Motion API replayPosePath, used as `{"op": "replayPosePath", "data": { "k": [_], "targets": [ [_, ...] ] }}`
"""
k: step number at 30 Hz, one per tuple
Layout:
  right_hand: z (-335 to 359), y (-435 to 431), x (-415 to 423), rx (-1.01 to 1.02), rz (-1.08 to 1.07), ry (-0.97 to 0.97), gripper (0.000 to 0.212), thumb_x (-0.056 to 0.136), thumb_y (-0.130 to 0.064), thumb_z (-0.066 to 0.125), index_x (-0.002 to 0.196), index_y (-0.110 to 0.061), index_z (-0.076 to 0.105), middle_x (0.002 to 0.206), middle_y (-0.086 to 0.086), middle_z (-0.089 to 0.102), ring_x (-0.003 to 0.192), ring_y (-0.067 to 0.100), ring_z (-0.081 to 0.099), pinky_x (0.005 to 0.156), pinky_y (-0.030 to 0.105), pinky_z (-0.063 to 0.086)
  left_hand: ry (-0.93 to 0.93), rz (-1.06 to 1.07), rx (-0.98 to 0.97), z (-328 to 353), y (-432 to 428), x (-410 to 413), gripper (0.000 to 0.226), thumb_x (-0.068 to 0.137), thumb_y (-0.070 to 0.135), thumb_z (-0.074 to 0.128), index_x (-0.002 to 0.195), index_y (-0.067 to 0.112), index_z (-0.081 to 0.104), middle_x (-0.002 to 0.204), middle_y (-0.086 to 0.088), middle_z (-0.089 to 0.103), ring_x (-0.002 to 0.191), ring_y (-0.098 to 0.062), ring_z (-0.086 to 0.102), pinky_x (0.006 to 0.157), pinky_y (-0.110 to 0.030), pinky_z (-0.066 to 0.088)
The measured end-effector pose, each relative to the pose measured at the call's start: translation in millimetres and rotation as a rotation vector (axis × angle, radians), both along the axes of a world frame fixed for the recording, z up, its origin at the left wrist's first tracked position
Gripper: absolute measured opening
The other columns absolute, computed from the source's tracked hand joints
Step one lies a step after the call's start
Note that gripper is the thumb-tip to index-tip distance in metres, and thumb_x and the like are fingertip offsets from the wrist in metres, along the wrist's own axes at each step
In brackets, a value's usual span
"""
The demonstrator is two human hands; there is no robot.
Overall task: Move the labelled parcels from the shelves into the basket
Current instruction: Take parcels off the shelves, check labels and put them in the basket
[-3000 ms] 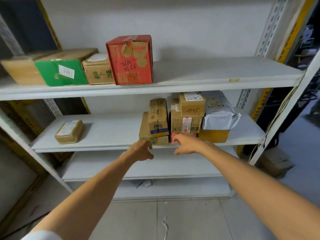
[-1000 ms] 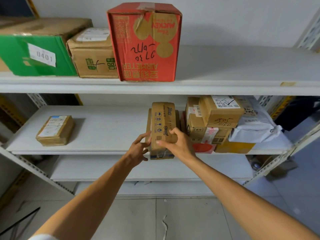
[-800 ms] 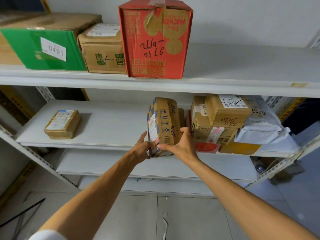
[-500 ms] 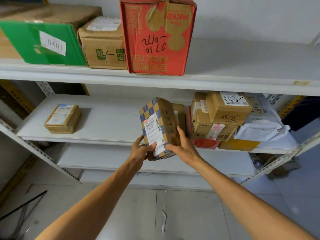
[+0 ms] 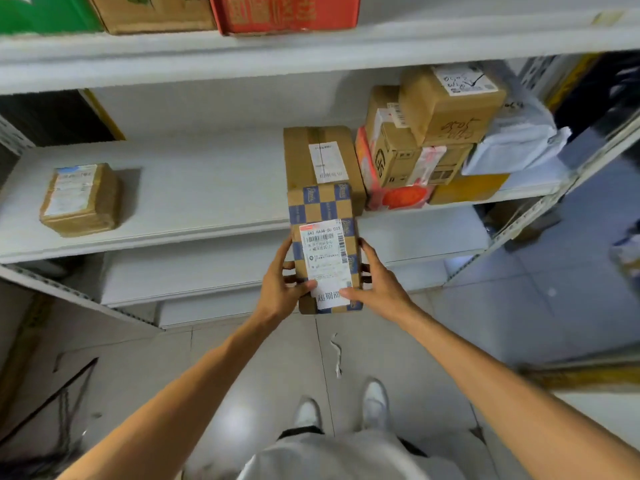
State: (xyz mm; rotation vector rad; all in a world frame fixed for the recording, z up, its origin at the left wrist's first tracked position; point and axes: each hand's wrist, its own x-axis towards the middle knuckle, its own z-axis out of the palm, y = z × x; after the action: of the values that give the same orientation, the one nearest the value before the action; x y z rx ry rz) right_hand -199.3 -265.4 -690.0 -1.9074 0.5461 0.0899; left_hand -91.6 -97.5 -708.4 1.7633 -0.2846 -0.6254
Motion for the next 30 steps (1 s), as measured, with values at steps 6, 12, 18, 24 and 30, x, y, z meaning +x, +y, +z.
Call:
{"op": "replayPosePath", "data": {
  "k": [6, 12, 18, 24, 30],
  "targets": [
    [-16.2, 3.5, -65.4, -0.083, -0.207, 0.014, 0.124, 0.077, -0.008, 0.078, 0.151, -0.032, -0.018, 0.145, -0.003, 0.048, 0.118, 0.016, 0.056, 0.087, 0.024, 0.049, -0.235, -0.286, 0.113, -27.5, -34.9, -32.2, 0.090, 0.078, 0.005, 0.073, 0.149, 0.034, 0.025, 0.130, -0.005, 0.052, 0.110, -0.021, 0.054, 0.088, -0.041, 0.053],
    [-22.0, -14.8, -168.7, -0.078, -0.645, 0.005, 0.123, 0.076, -0.010, 0.080, 0.153, -0.030, -0.013, 0.144, -0.005, 0.048, 0.121, 0.018, 0.055, 0.092, 0.027, 0.051, -0.220, -0.695, -0.070, -25.1, -115.9, -97.6, 0.087, 0.073, 0.004, 0.075, 0.142, 0.033, 0.029, 0.116, 0.014, 0.057, 0.096, 0.006, 0.058, 0.077, -0.015, 0.053],
    [-19.8, -15.0, -294.0, -0.160, -1.055, 0.044, 0.125, 0.073, 0.000, 0.080, 0.153, -0.029, -0.012, 0.145, 0.008, 0.046, 0.123, 0.029, 0.054, 0.095, 0.040, 0.048, -0.283, -1.076, 0.003, -26.4, -191.6, -214.5, 0.094, 0.077, 0.001, 0.073, 0.149, 0.037, 0.025, 0.132, 0.003, 0.054, 0.109, -0.010, 0.055, 0.090, -0.033, 0.053],
    [-15.8, -7.0, -405.3, -0.133, -1.411, -0.025, 0.124, 0.073, 0.006, 0.074, 0.153, -0.031, -0.014, 0.151, 0.004, 0.039, 0.129, 0.026, 0.050, 0.098, 0.043, 0.050, -0.370, -1.436, -0.039, -9.7, -250.1, -340.6, 0.094, 0.078, 0.004, 0.074, 0.149, 0.036, 0.022, 0.138, 0.001, 0.048, 0.119, -0.018, 0.052, 0.093, -0.042, 0.053],
    [-14.0, 7.3, -502.7, -0.176, -1.704, -0.088, 0.121, 0.075, 0.014, 0.068, 0.153, -0.028, -0.015, 0.153, 0.003, 0.036, 0.131, 0.024, 0.047, 0.094, 0.033, 0.053, -0.405, -1.716, -0.090, 2.4, -282.5, -468.9, 0.098, 0.075, 0.004, 0.076, 0.148, 0.040, 0.022, 0.134, -0.002, 0.047, 0.119, -0.016, 0.052, 0.098, -0.039, 0.049]
  ]
}}
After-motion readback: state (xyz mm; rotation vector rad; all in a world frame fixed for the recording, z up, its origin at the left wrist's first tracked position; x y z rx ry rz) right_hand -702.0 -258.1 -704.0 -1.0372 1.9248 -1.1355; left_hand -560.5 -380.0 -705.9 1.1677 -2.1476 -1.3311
